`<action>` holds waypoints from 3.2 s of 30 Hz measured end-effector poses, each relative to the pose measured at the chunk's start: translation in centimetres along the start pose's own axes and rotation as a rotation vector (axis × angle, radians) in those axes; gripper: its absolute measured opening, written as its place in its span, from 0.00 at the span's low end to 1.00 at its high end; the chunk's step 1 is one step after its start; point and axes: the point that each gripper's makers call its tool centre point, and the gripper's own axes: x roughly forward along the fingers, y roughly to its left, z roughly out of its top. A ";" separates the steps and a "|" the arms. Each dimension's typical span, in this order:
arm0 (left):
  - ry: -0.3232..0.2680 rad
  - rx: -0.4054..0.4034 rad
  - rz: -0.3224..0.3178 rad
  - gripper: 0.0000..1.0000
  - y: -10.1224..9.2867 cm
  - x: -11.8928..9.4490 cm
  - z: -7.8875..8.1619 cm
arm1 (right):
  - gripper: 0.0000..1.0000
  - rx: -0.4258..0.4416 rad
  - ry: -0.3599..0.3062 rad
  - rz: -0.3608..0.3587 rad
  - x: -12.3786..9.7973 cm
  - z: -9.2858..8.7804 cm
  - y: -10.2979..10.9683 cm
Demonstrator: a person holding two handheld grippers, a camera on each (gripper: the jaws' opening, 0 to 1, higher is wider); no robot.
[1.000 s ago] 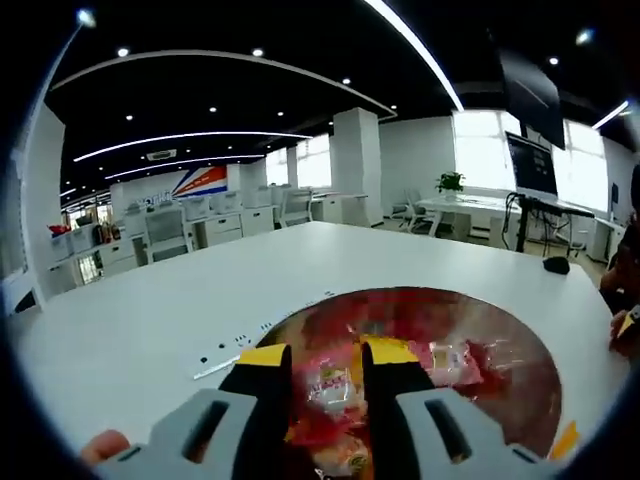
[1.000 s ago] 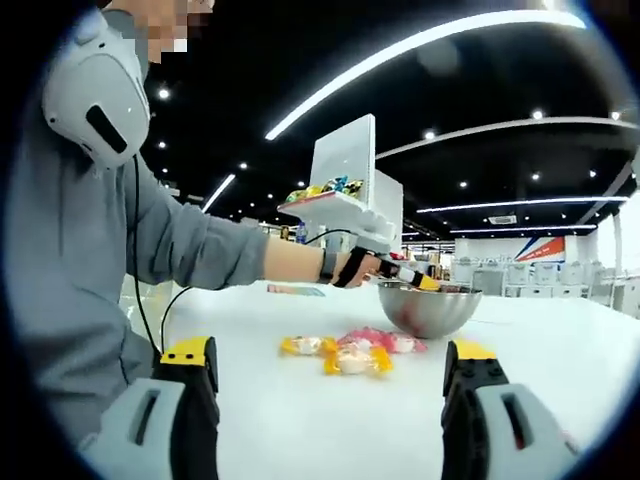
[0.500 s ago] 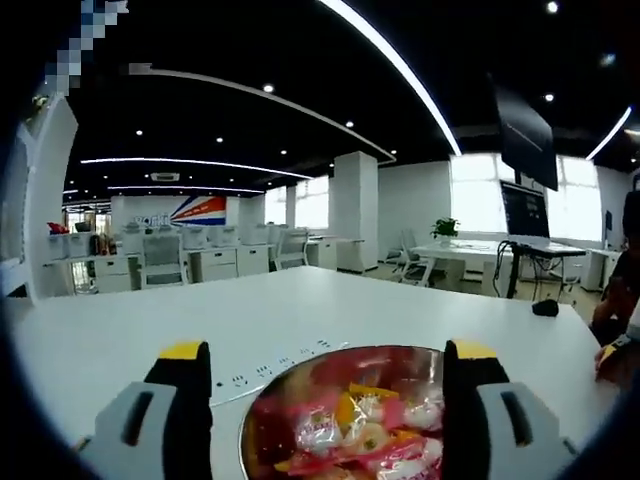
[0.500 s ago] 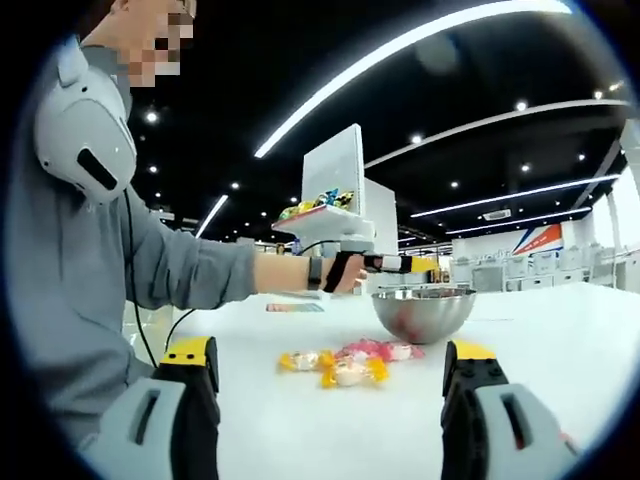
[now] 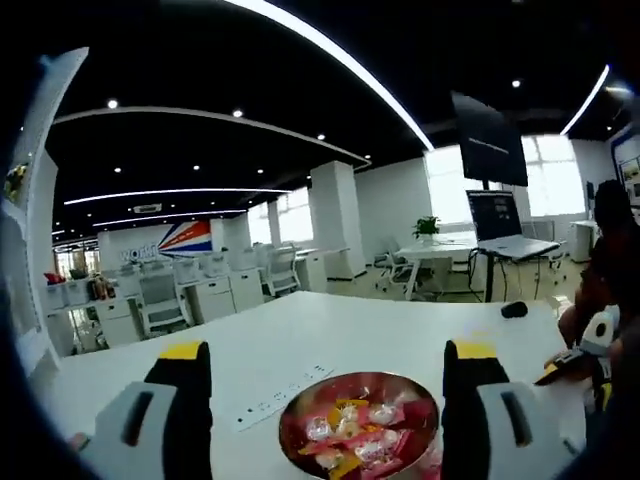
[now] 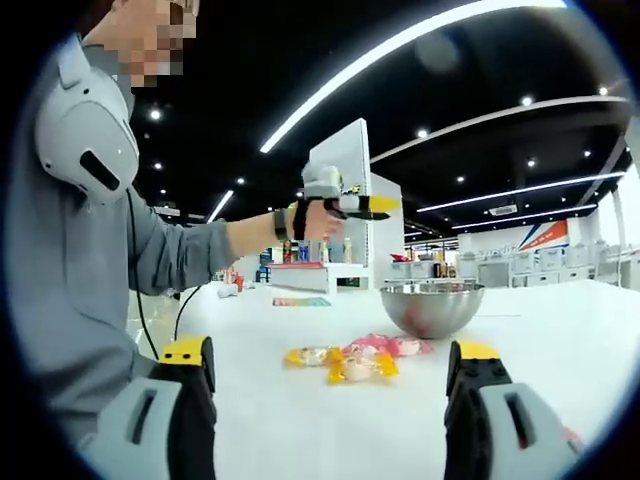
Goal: Pick up the marshmallows scattered on the table and place them into the bowl on the table
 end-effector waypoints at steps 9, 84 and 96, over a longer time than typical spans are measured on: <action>-0.105 0.112 -0.031 0.95 -7.4 -12.5 3.9 | 0.95 0.010 -0.015 0.002 0.0 0.2 -0.3; 0.210 -0.050 0.163 0.63 -15.1 -8.0 -23.4 | 0.87 -0.015 0.010 -0.021 -0.1 -0.3 -0.5; 0.264 -0.070 0.125 0.34 -15.9 -7.7 -24.5 | 0.87 -0.016 0.016 -0.022 0.0 -0.4 -0.6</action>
